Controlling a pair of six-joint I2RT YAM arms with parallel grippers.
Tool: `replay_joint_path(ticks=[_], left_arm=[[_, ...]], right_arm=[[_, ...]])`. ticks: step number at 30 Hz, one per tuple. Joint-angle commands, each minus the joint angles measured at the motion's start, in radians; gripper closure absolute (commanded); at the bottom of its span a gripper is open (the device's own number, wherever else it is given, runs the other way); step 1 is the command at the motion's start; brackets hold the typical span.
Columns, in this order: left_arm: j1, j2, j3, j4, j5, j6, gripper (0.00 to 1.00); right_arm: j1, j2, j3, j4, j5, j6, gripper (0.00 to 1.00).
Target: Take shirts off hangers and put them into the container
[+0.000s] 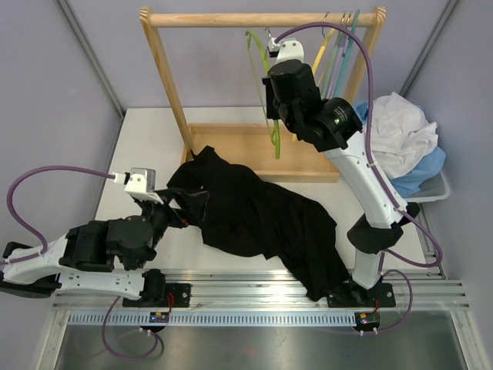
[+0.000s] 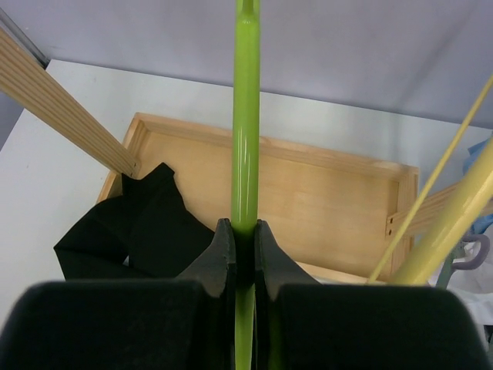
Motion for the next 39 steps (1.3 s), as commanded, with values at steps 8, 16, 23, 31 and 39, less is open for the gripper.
replay_joint_path(ticks=[8,16,23,31,39], left_arm=[[-0.005,0.022,0.001,0.071,-0.018,0.001,0.01],[-0.005,0.014,-0.005,0.067,-0.021,-0.002,0.01],[-0.005,0.016,-0.015,0.088,-0.024,0.013,0.01],[-0.005,0.02,-0.015,0.097,-0.018,0.018,0.01],[-0.005,0.017,-0.011,0.09,-0.016,0.015,0.01]], right_arm=[[0.003,-0.103,-0.018,0.137,-0.011,-0.021,1.0],[0.003,-0.054,0.082,0.122,-0.014,-0.047,1.0],[0.009,-0.09,0.051,0.144,-0.017,-0.05,1.0],[0.042,-0.077,0.094,0.134,-0.003,-0.074,1.0],[0.042,-0.022,0.129,0.205,0.057,-0.151,1.0]])
